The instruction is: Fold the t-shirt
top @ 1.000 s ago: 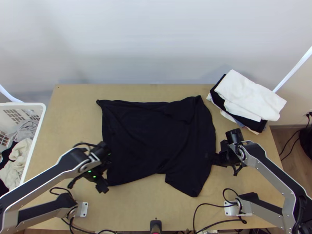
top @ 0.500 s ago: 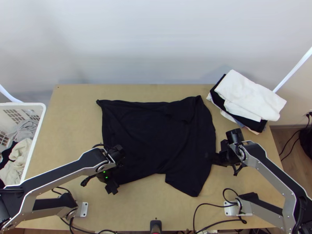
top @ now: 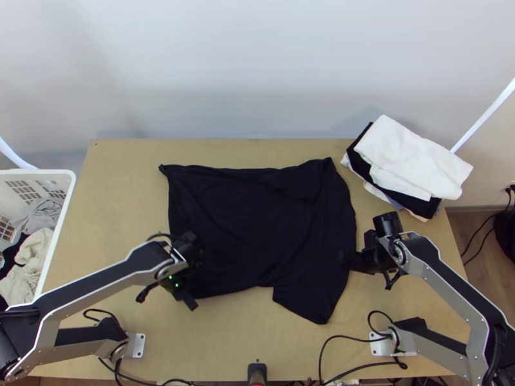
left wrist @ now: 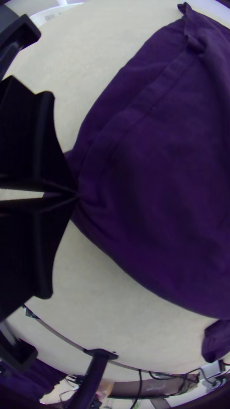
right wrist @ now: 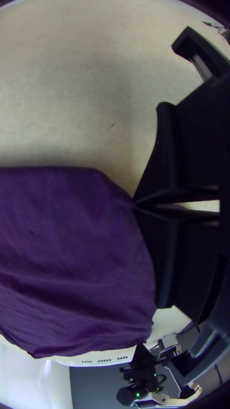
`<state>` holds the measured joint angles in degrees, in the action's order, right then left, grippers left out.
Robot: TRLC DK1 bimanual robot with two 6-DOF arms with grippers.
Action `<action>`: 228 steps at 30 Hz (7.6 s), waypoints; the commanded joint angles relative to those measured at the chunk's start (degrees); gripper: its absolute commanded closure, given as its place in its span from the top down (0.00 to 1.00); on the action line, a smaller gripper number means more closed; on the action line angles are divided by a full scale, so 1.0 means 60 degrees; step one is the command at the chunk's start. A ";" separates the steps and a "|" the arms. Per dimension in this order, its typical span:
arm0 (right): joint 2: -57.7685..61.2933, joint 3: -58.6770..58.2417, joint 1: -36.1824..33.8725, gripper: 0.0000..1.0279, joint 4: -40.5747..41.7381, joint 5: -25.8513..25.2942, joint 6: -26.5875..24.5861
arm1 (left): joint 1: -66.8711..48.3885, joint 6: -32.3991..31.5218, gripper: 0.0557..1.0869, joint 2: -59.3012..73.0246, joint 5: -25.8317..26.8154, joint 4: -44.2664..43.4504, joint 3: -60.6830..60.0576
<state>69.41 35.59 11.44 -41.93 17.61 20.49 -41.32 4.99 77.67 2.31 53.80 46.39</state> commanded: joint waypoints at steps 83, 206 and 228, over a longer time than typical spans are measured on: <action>-0.4859 0.9595 -0.0310 0.03 -0.0877 -0.1279 -0.0954 | 0.6857 -0.3894 0.04 -0.8008 -0.0458 -0.4367 0.4675; -0.1988 0.2036 0.0876 0.96 -0.4964 -0.0825 0.0408 | 0.3371 0.0310 0.73 -0.5518 0.1066 0.2811 0.0002; -0.1988 0.2007 0.1257 0.96 -0.5228 -0.0342 0.0599 | -0.1346 -0.1975 0.57 -0.1914 0.0905 0.4583 -0.0745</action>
<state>57.78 48.36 18.70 -72.36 15.05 22.94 -47.40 -4.95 63.92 7.88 80.31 43.38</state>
